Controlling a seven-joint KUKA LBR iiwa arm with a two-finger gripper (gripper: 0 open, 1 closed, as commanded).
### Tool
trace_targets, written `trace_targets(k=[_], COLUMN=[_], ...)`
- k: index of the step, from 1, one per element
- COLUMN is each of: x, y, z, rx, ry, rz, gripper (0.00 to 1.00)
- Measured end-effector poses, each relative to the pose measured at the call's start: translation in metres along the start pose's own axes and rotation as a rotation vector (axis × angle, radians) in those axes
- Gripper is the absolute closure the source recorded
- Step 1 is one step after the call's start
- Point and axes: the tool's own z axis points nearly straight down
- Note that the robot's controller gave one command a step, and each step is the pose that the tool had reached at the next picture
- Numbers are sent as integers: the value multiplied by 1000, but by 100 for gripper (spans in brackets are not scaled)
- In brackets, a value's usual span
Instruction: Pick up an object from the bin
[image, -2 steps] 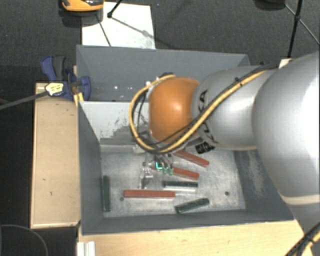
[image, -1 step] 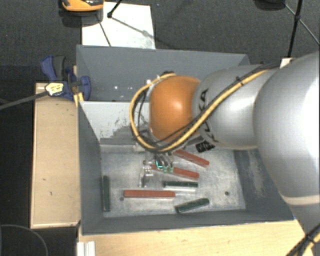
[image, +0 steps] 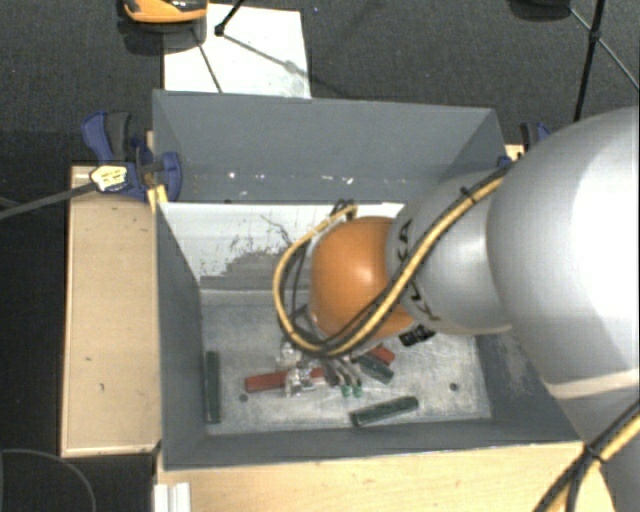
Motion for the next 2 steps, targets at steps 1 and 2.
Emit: trace_targets(k=[1, 2], x=[0, 8], y=[0, 5], z=[0, -168], rx=[0, 1], ry=[0, -4], rz=[2, -108], gripper=[100, 100])
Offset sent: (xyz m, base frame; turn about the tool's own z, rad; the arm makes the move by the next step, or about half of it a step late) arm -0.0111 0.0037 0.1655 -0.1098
